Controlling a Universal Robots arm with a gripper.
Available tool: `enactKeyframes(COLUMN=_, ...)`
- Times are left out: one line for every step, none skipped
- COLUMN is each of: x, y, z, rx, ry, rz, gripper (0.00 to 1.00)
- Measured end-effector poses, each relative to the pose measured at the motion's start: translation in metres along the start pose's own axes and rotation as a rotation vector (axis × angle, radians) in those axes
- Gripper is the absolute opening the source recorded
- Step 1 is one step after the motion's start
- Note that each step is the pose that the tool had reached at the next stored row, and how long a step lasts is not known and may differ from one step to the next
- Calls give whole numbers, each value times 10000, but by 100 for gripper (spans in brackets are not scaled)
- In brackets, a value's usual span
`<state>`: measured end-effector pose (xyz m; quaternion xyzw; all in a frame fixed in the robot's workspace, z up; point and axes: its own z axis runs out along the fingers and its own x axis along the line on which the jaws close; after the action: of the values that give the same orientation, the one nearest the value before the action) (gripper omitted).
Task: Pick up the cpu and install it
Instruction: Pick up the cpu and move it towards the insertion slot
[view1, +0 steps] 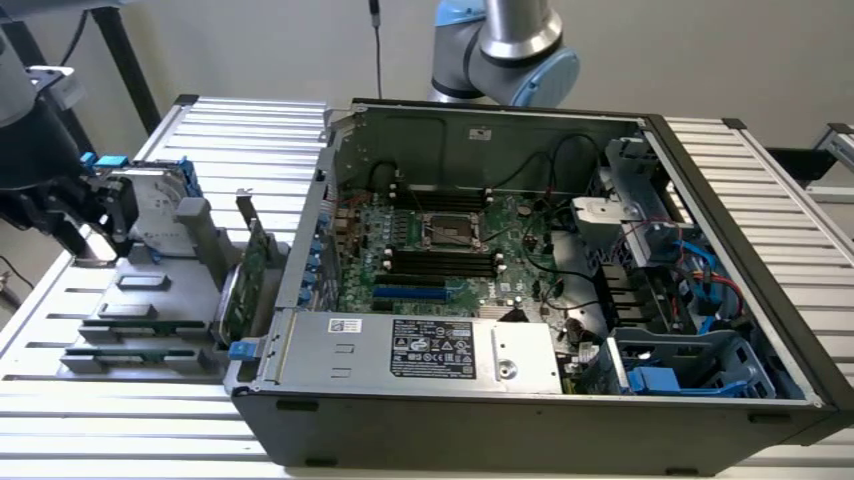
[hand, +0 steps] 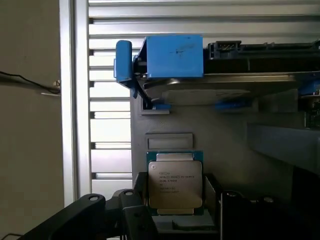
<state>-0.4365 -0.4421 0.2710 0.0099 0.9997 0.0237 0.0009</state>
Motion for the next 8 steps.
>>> enactKeyframes(x=-8, y=3, z=-49, rx=-1, ry=-2, rz=-4, gripper=55)
enactKeyframes(x=-16, y=5, z=-94, rx=-1, ry=0, rz=-9, gripper=55)
enactKeyframes(x=-27, y=7, z=-139, rx=0, ry=1, rz=-16, gripper=55)
enactKeyframes(x=-40, y=10, z=-184, rx=-1, ry=0, rz=-26, gripper=55)
enactKeyframes(x=-54, y=12, z=-228, rx=-1, ry=1, rz=-38, gripper=55)
enactKeyframes(x=-71, y=15, z=-273, rx=0, ry=3, rz=-51, gripper=55)
enactKeyframes(x=-90, y=18, z=-318, rx=-1, ry=3, rz=-64, gripper=55)
enactKeyframes(x=-114, y=20, z=-366, rx=-1, ry=5, rz=-80, gripper=55)
